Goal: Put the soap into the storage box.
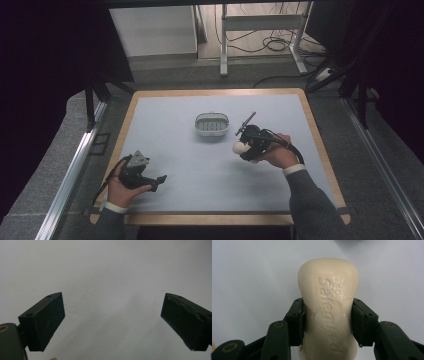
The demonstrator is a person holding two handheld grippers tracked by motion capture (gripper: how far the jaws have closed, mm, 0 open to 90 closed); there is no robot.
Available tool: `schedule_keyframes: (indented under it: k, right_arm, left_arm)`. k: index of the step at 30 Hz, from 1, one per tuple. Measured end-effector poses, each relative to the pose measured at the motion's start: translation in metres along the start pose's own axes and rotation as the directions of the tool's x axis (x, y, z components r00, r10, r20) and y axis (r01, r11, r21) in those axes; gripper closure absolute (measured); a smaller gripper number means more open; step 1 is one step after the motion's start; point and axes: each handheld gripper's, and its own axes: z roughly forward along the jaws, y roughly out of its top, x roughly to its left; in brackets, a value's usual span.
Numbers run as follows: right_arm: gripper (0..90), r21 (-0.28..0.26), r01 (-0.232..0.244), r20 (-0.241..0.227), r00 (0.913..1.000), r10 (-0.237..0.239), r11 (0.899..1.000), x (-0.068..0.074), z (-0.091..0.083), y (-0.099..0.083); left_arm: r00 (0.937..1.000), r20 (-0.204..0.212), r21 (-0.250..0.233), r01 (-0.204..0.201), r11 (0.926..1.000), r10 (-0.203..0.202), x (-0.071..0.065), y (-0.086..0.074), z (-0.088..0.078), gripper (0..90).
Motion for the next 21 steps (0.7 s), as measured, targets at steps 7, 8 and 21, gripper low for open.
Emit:
schedule_keyframes:
  k: [7, 8, 21]
  right_arm:
    - [49.7, -0.012, -0.005, -0.007, 1.0, 0.005, 1.0, -0.009, -0.001, 0.006]
    - [49.7, -0.012, -0.005, -0.007, 1.0, 0.005, 1.0, -0.009, -0.001, 0.006]
    - [49.7, -0.02, 0.0, -0.008, 1.0, 0.0, 1.0, -0.021, 0.002, 0.021]
  left_arm:
    - [1.0, 0.004, 0.004, 0.0, 1.0, 0.0, -0.001, 0.0, 0.001, 5.7]
    - [1.0, 0.003, 0.003, 0.001, 1.0, -0.001, 0.0, 0.0, 0.001, 5.7]
    - [0.9999, 0.012, 0.004, 0.002, 1.0, -0.002, 0.0, 0.0, 0.001, 5.6]
